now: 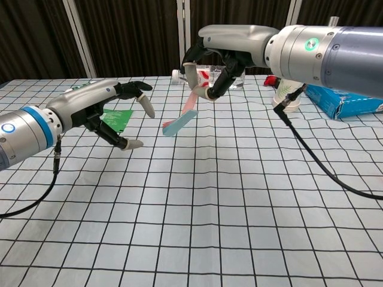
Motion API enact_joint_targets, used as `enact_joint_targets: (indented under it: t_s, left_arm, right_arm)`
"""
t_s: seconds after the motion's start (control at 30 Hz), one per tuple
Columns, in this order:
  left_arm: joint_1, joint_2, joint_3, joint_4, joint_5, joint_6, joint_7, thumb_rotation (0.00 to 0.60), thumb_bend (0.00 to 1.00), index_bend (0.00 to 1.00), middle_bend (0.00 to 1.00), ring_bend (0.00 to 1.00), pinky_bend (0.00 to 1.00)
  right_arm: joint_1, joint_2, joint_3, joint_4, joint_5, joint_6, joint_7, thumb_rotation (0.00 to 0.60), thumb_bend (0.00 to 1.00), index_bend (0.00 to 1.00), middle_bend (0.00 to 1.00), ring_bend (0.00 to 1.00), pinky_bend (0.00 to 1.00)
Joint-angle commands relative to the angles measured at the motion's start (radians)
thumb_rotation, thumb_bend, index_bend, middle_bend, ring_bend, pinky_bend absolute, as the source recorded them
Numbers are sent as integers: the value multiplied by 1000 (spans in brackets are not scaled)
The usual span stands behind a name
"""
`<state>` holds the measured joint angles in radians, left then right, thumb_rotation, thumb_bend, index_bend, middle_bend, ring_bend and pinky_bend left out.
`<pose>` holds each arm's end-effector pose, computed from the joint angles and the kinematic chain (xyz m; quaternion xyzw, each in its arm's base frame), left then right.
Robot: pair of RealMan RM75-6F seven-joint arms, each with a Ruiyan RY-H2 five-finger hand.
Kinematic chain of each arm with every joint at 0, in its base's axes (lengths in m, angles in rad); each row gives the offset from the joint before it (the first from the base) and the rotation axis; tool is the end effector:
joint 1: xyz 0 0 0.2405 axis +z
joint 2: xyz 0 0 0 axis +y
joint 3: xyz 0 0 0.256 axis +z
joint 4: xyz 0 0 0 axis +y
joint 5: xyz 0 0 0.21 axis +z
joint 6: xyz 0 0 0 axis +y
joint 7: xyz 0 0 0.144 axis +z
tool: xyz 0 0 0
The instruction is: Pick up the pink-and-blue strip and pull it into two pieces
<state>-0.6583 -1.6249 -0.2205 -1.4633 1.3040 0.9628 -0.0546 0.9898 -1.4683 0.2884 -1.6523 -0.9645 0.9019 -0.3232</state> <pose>-0.1340 0.3237 -0.0317 -0.6703 -0.4870 -0.4731 0.2996 -0.0298 -0.3648 0.0075 0.7516 -0.3685 0.4439 0.3198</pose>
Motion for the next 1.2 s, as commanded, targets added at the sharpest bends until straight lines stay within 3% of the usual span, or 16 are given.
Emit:
enact_joint_targets:
  t_s: [0.03,1.2]
  left_arm:
    - [-13,-14,-12,-10,-27,-16,-12,600,271,387,0,0,0]
    - [-69,-78,-21,-48,-132,16,128,600,356,507,0,0,0]
  right_arm:
    - [5,-1,1,-3,13,4,-12,600,461,717,227,0,0]
    - [13,5,-17,-34,3,21,-20,600,463,720,232,0,0]
